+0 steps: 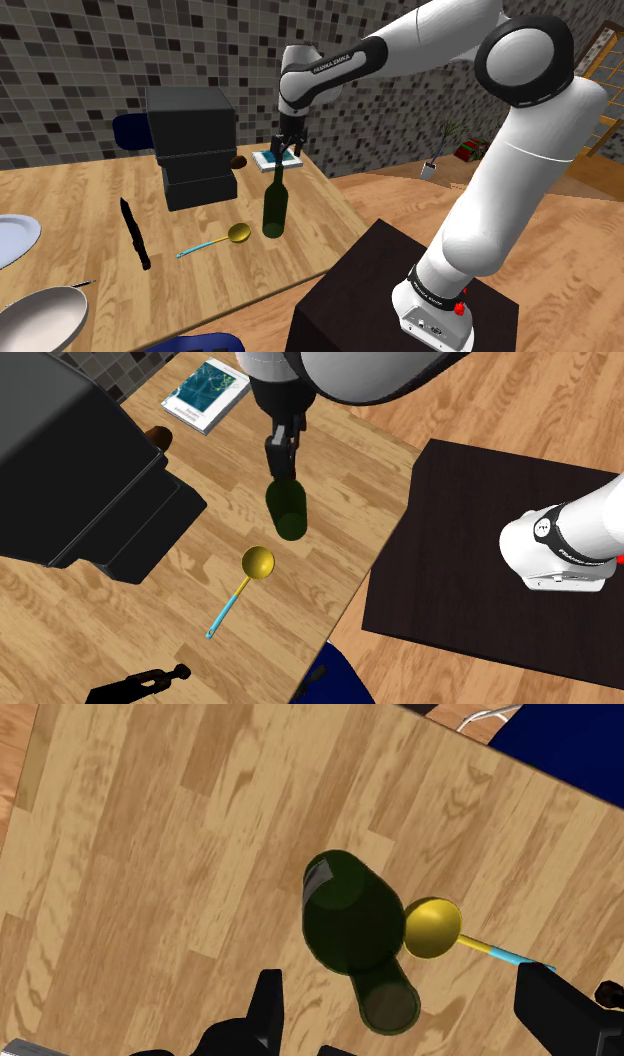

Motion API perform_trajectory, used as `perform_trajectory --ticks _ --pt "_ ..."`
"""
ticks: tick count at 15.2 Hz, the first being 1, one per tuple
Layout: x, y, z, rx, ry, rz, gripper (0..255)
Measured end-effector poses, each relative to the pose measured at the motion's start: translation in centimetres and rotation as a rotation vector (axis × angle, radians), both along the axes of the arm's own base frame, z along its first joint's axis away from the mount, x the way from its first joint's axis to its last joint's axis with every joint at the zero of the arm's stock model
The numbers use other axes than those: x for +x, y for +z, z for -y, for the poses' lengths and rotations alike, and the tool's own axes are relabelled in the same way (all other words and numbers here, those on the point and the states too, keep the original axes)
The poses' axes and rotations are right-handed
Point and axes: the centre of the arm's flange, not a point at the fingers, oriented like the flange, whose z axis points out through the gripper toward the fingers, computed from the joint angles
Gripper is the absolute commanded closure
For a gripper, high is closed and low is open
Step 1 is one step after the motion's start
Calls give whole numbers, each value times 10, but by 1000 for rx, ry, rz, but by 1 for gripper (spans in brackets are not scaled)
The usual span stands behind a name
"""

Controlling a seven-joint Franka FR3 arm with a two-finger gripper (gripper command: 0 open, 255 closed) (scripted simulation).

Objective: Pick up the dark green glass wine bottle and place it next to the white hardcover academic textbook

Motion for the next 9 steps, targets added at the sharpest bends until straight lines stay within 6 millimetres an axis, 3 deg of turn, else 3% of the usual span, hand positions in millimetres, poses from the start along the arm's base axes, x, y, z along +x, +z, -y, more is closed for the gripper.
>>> perform_trajectory --ticks 3,9 --pt "29 -21 -5 7 -2 3 0" --pt "34 -52 -4 9 -2 4 0"
